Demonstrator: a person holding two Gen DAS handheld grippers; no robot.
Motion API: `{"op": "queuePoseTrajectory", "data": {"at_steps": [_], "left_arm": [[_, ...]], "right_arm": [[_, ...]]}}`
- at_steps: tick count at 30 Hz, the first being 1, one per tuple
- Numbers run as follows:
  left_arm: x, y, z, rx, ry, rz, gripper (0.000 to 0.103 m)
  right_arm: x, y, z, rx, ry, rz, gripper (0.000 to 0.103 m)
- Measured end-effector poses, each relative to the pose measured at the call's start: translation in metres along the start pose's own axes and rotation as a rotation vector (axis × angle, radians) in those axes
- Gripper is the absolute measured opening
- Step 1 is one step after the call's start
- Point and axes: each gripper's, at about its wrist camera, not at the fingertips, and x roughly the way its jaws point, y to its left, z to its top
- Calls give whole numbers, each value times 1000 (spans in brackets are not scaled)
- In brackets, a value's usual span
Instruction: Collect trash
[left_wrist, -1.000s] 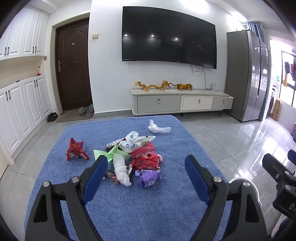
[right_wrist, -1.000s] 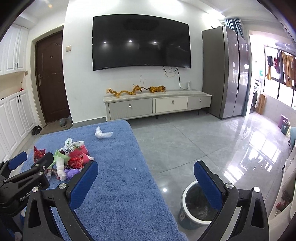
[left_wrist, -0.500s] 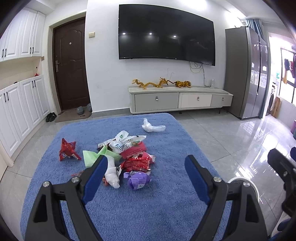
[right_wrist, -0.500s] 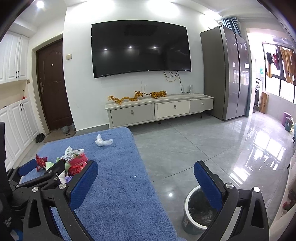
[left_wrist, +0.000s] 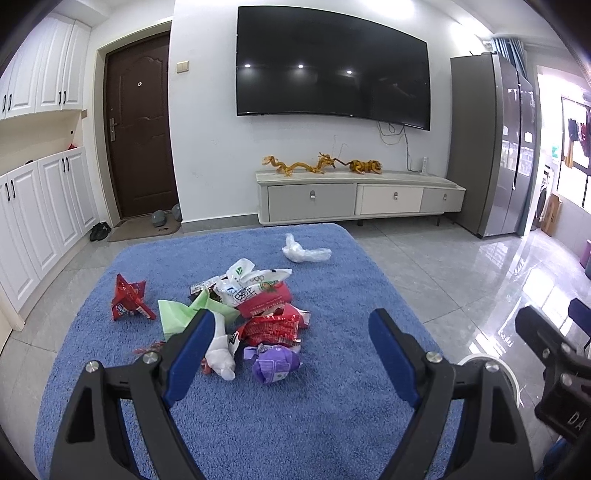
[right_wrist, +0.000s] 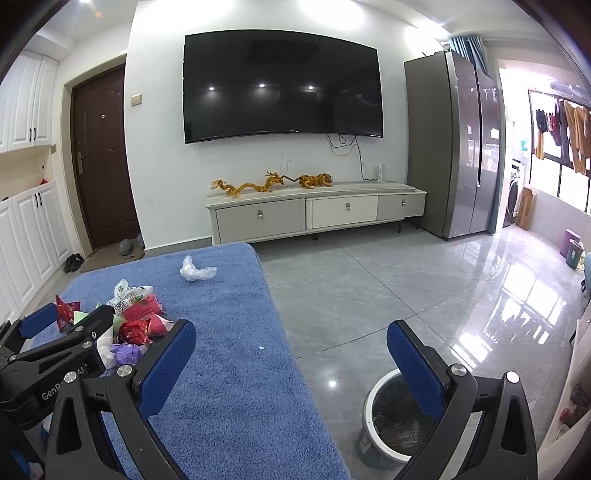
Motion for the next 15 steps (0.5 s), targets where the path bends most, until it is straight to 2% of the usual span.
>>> {"op": "queuePoseTrajectory", "data": {"at_steps": [9,15], "left_arm": [[0,2,6,17,-30,-21,85],[2,12,12,17,-44,-32,85]], "right_arm": [[3,-9,6,22,-31,-20,103],[10,-8,10,51,-33,9,103]]}}
